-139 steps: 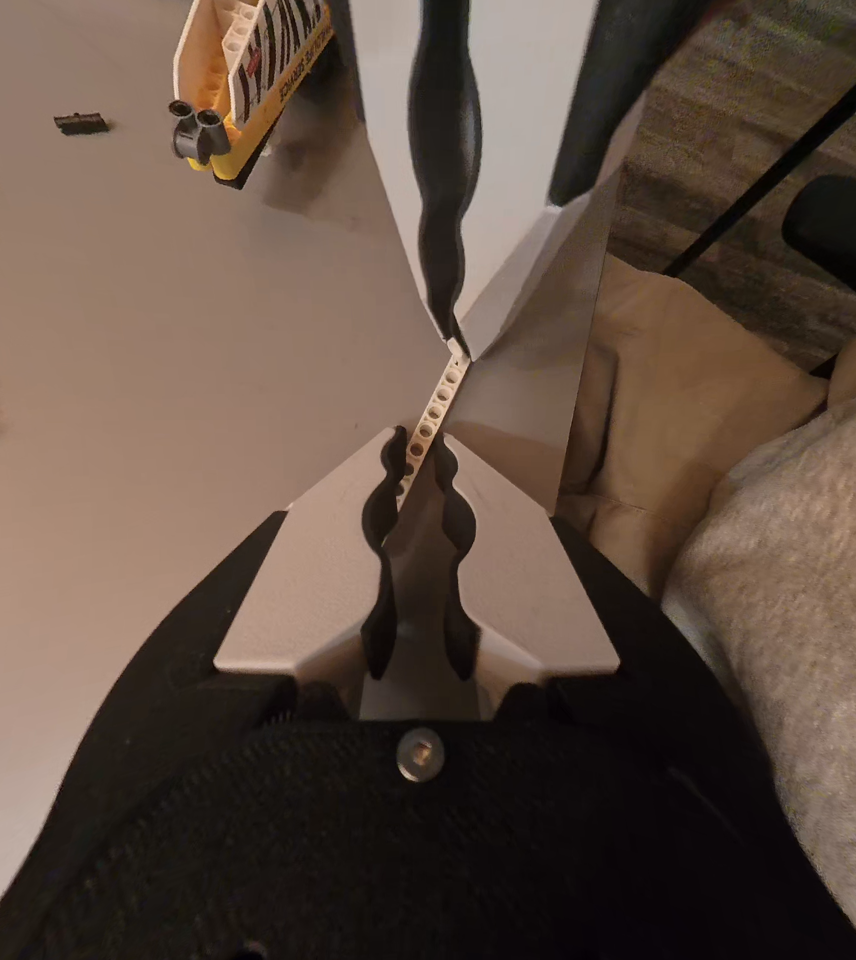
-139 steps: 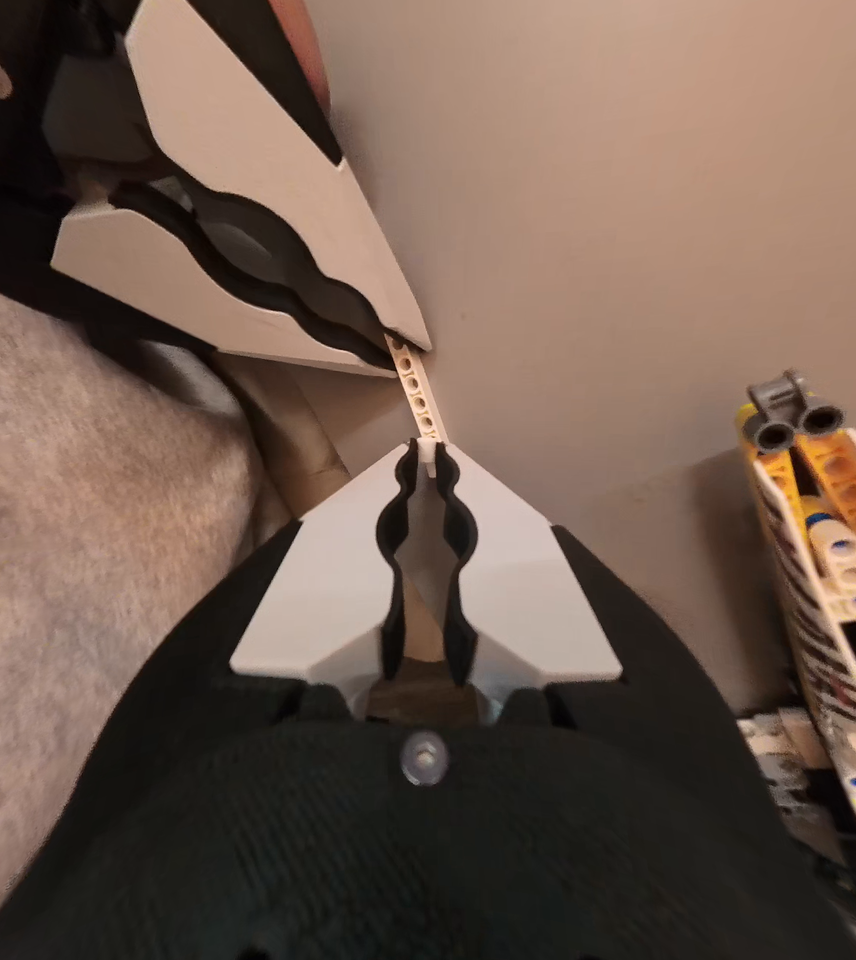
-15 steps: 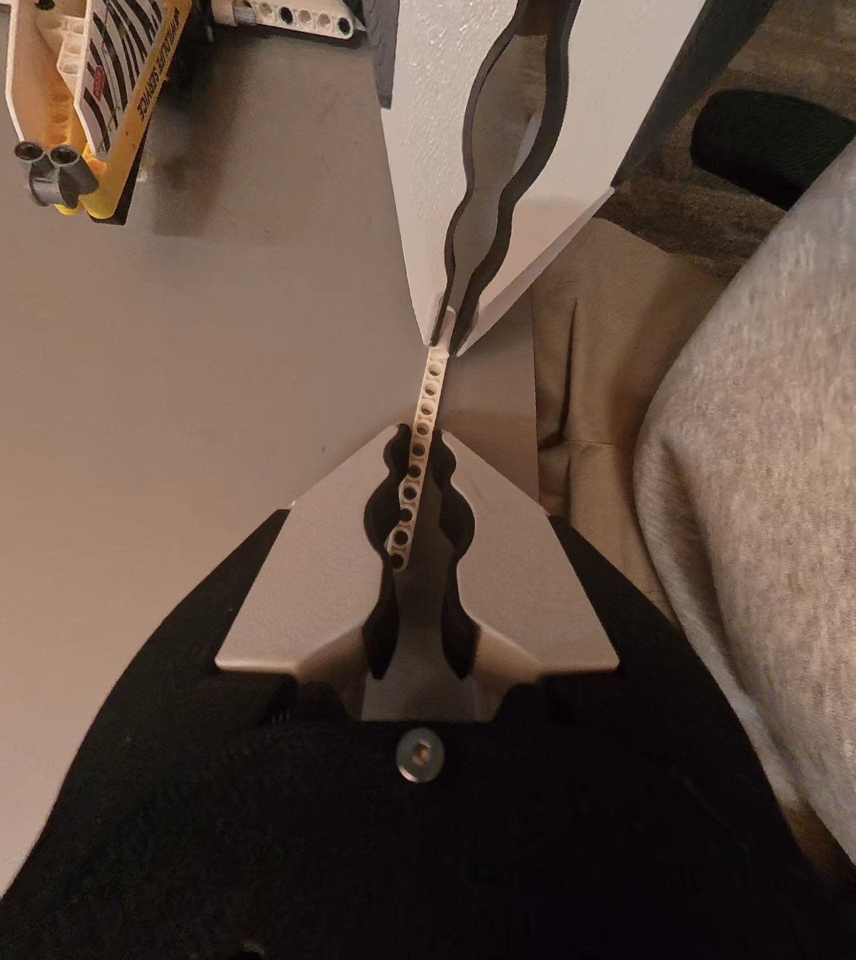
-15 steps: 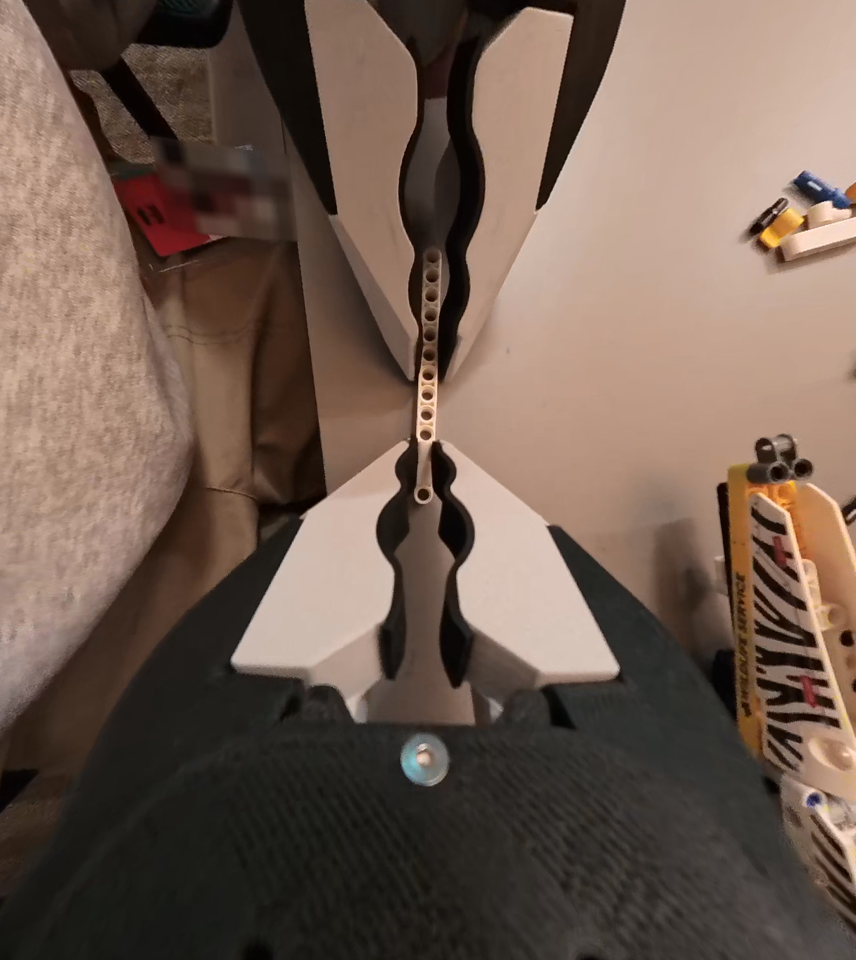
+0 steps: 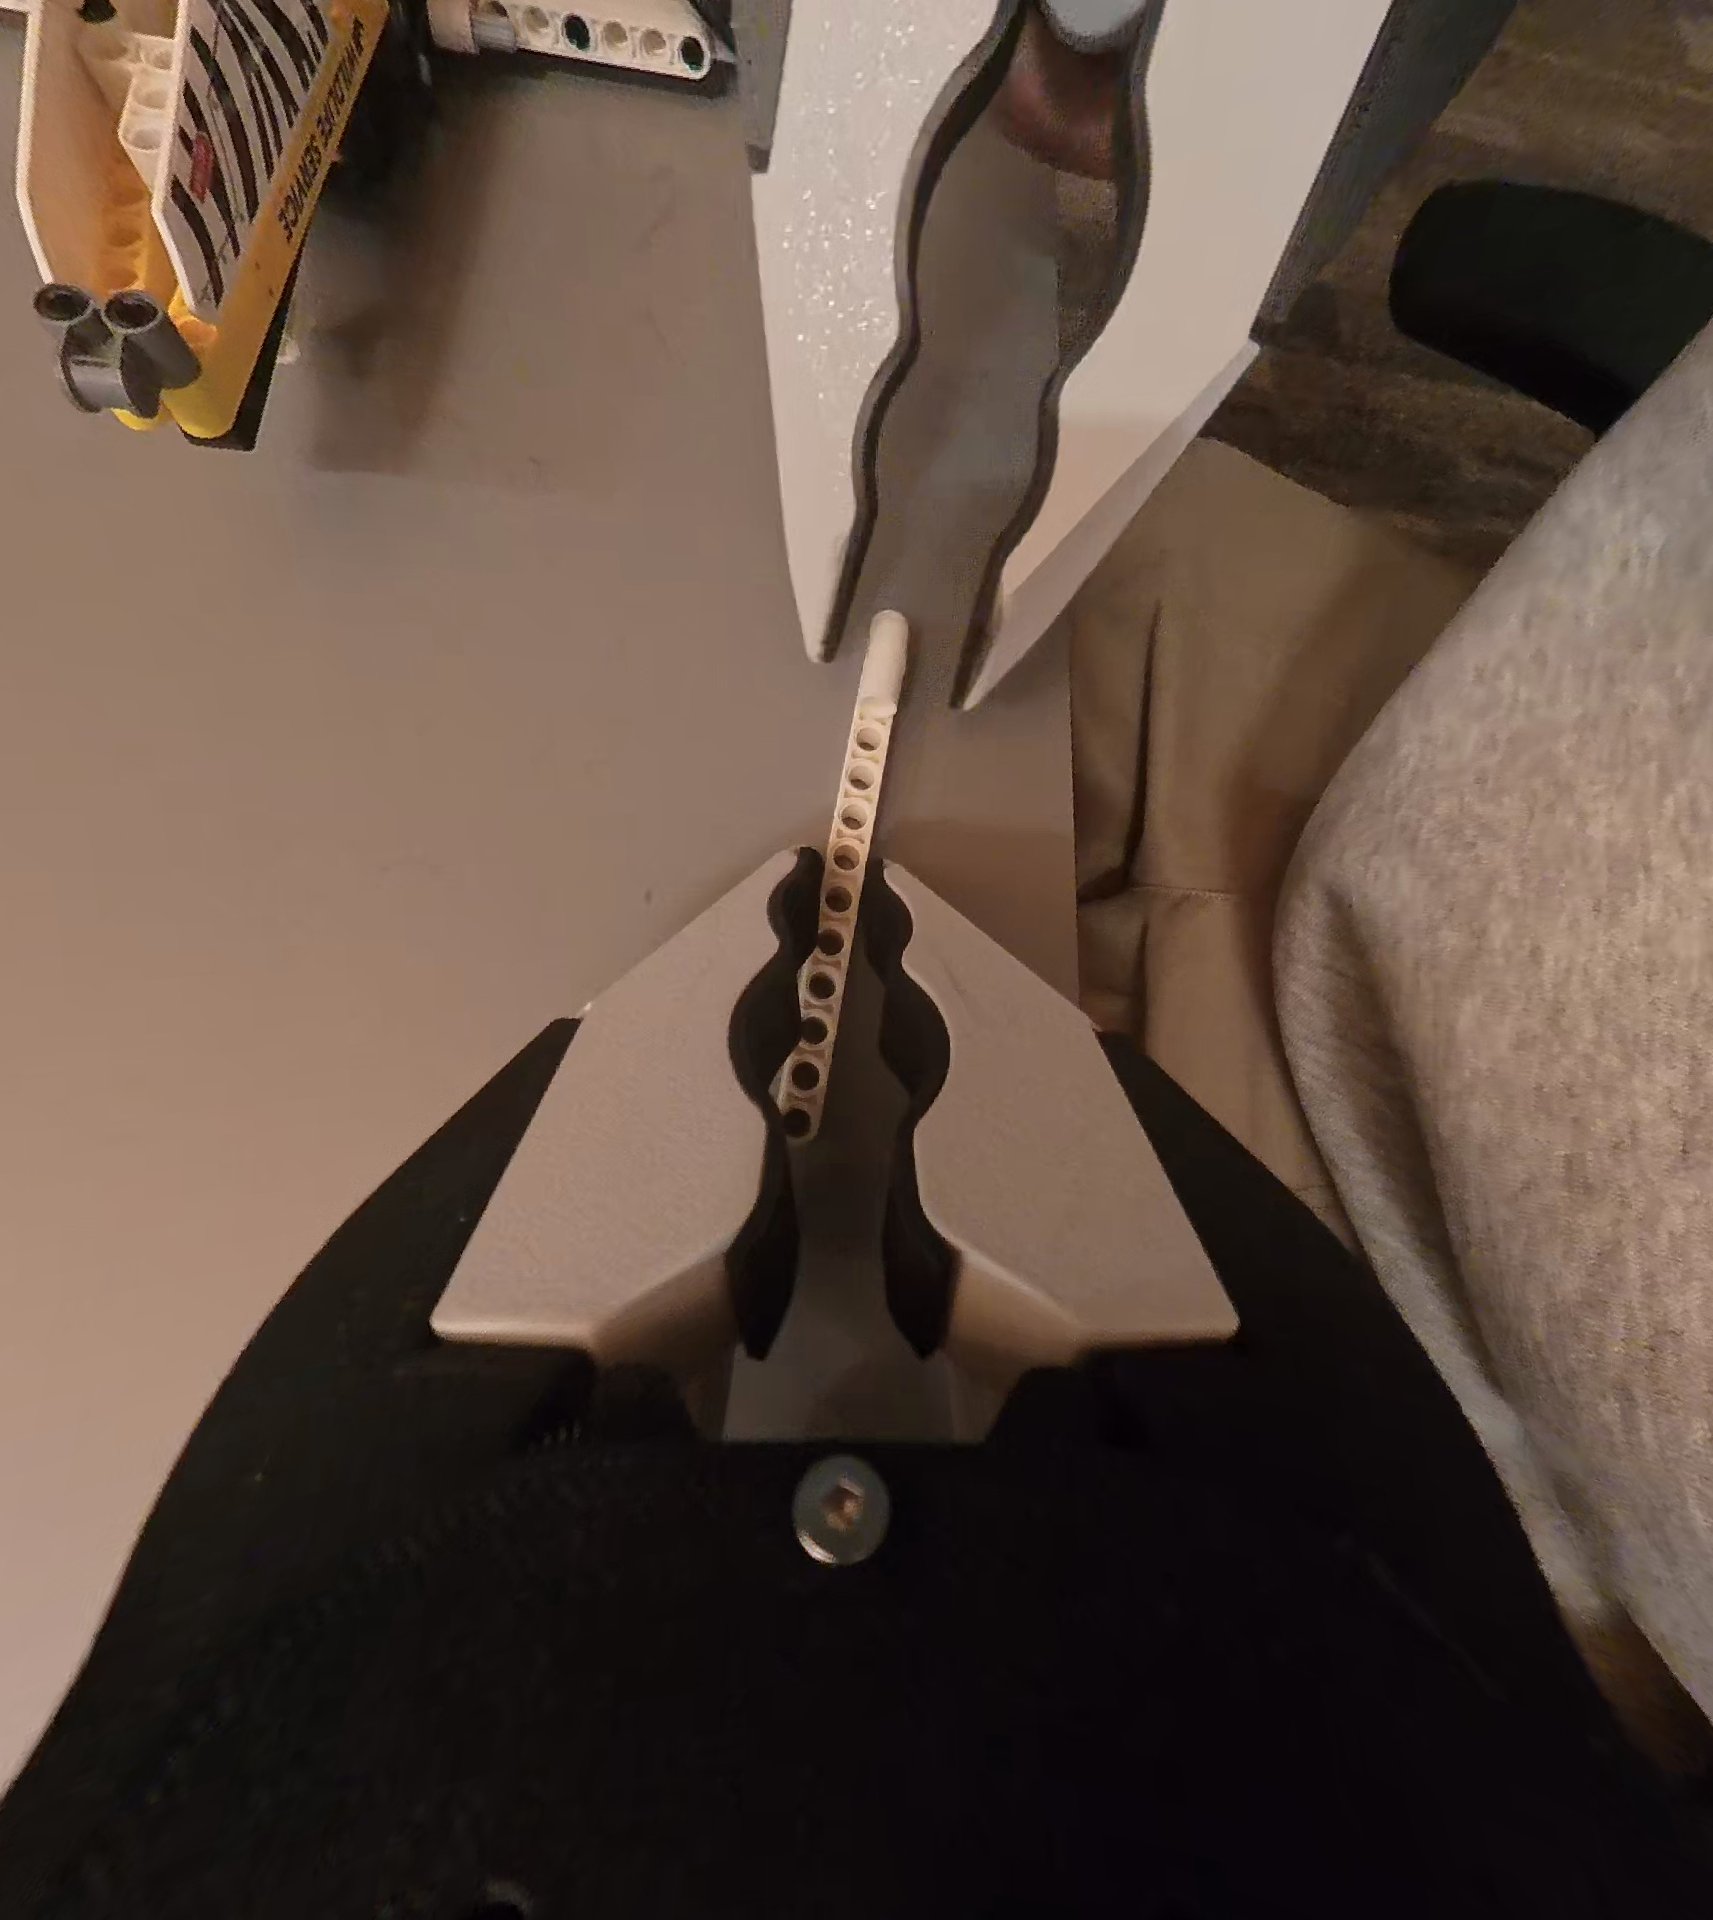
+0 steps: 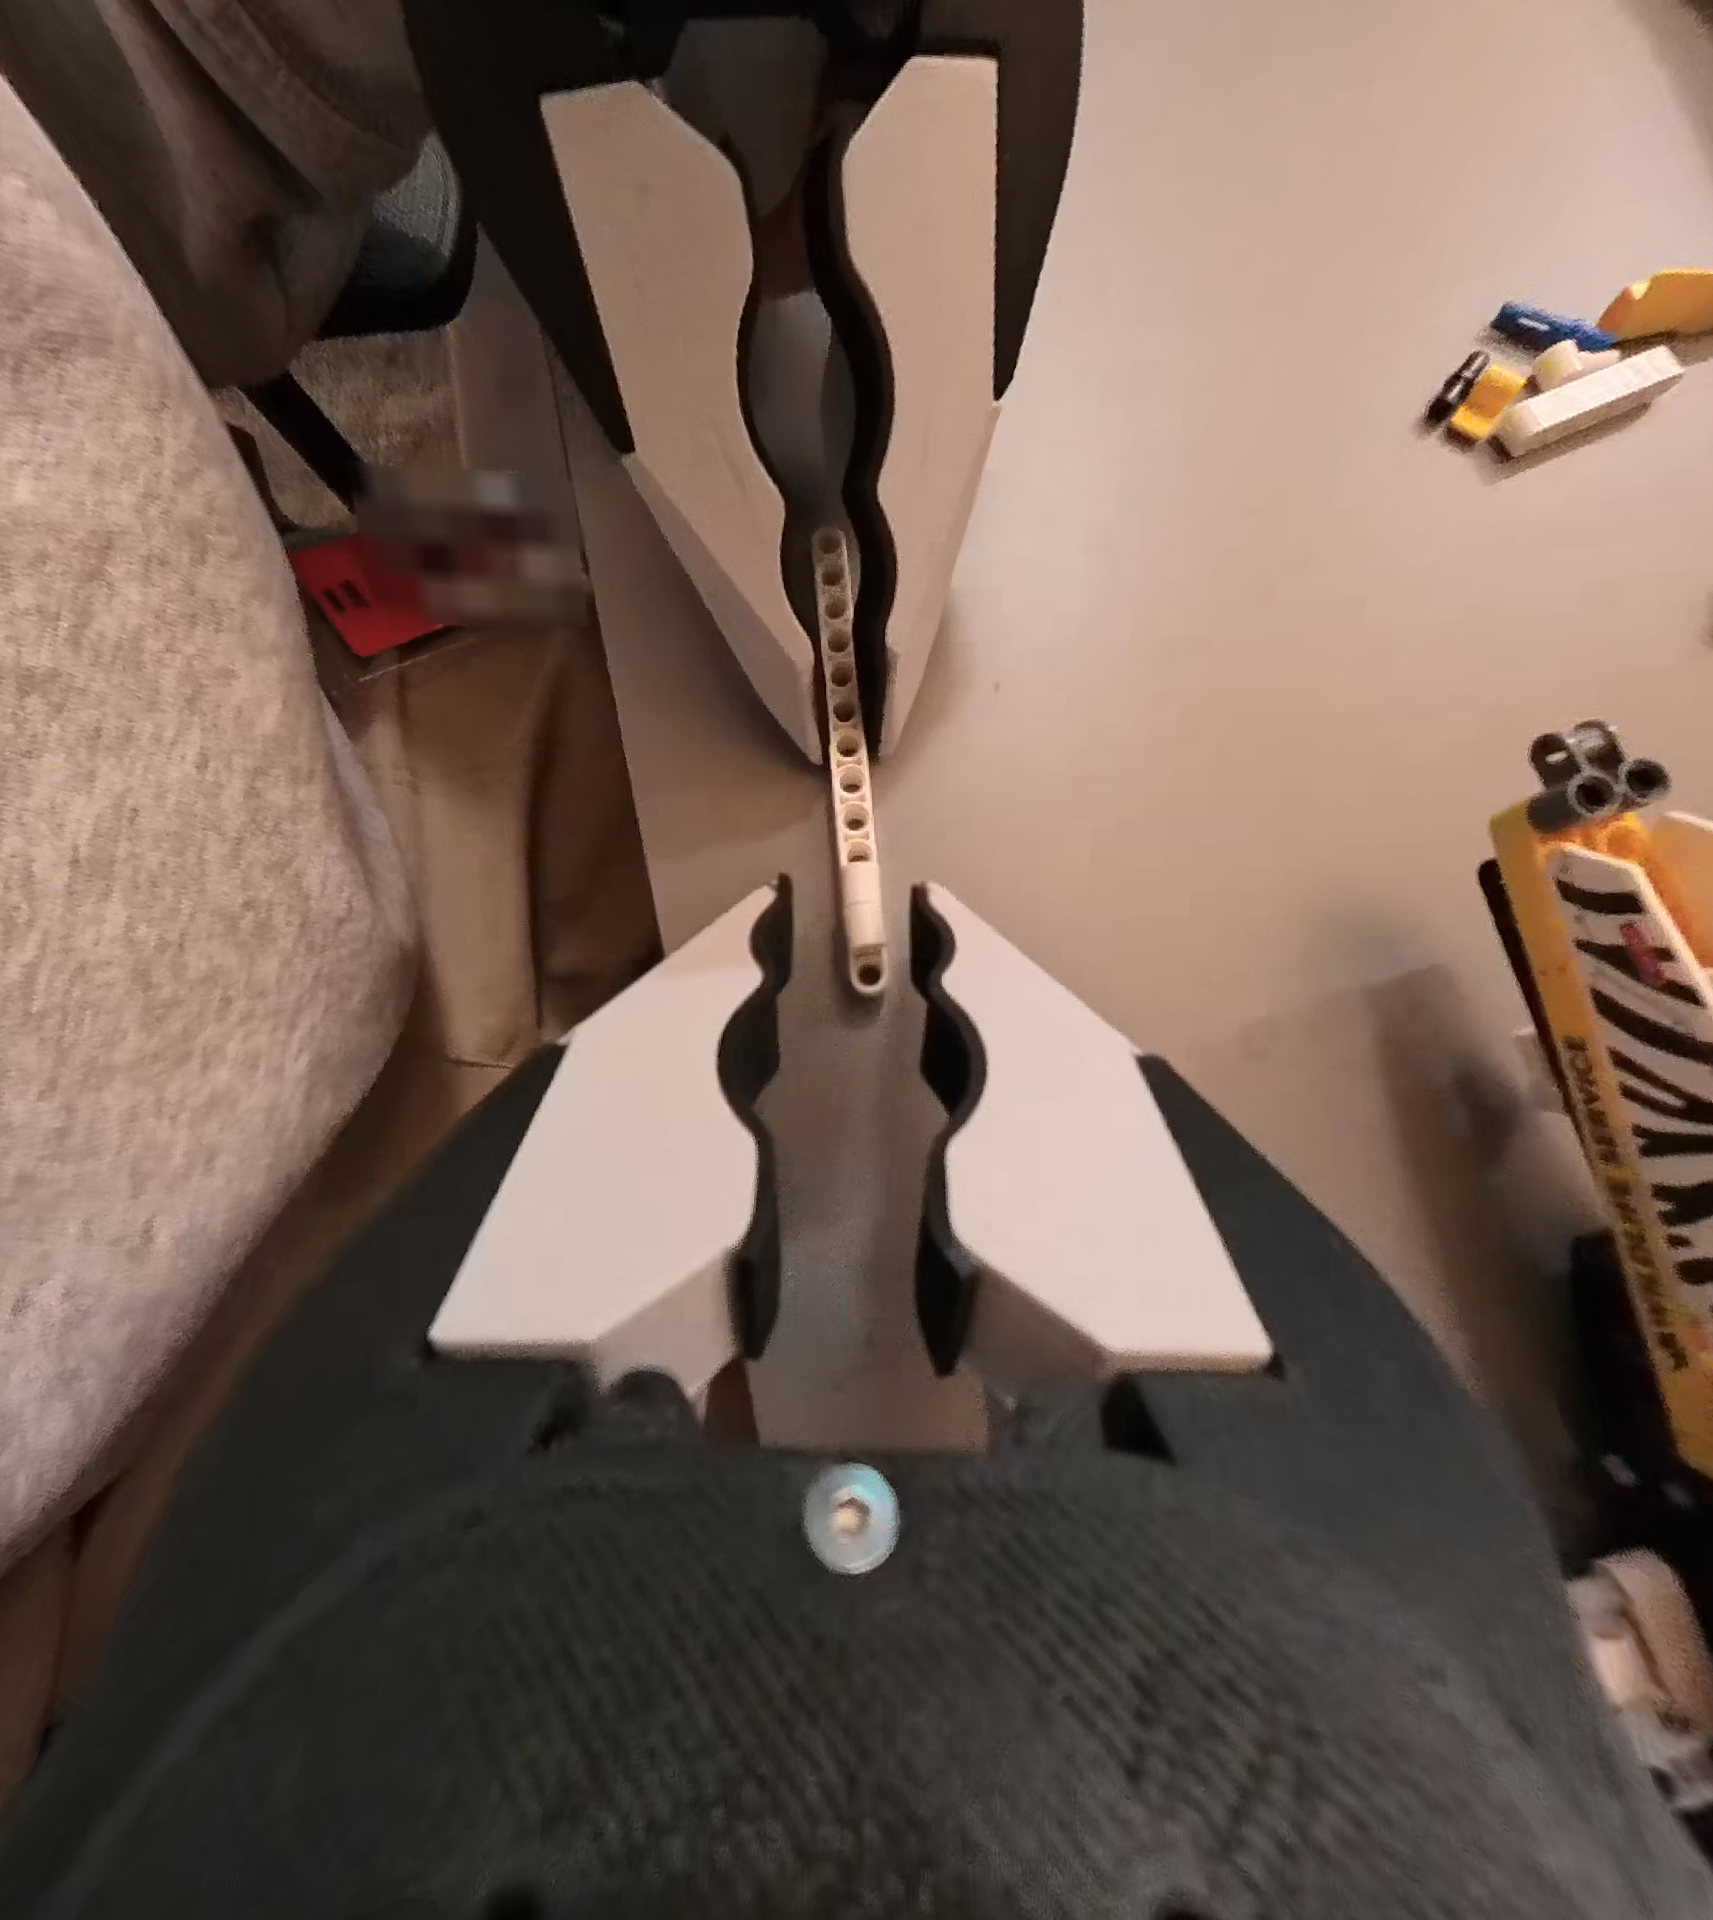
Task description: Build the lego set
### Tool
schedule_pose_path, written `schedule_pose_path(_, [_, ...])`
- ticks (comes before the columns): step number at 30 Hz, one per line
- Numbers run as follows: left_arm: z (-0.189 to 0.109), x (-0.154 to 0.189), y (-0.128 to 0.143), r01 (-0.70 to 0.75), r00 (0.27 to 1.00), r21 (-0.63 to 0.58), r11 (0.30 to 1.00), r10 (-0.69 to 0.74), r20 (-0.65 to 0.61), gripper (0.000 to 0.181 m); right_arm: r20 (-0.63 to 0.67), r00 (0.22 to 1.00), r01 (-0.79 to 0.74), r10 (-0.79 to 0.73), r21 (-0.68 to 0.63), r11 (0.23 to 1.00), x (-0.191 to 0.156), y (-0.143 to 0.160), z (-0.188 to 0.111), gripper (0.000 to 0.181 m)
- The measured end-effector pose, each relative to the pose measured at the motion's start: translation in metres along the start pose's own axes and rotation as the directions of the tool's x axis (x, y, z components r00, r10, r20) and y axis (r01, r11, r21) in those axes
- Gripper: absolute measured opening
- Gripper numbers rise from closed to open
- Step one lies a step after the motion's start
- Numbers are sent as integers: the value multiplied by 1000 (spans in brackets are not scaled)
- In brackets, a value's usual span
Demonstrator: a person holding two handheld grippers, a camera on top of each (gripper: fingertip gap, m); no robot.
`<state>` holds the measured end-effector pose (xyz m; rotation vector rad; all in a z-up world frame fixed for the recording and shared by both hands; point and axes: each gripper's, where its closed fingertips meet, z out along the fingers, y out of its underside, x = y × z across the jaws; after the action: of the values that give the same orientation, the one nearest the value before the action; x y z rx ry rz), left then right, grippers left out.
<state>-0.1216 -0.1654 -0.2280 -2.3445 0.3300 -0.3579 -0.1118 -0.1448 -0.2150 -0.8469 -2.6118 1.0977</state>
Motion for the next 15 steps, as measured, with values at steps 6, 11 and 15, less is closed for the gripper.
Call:
schedule_pose_path(6, [0, 0, 0, 7, 1000, 0, 1000, -7, -7, 9, -15, 1000, 7, -7, 37, 999, 0, 2, -4, 11])
schedule_pose_path(11, [0, 0, 0, 8, 1000, 0, 1000, -8, -7, 9, -23, 1000, 22, -22, 31, 999, 2, 3, -4, 6])
schedule_pose_path(15, [0, 0, 0, 10, 1000, 0, 1000, -10, -9, 9, -30, 999, 25, -24, 32, 999, 2, 4, -4, 6])
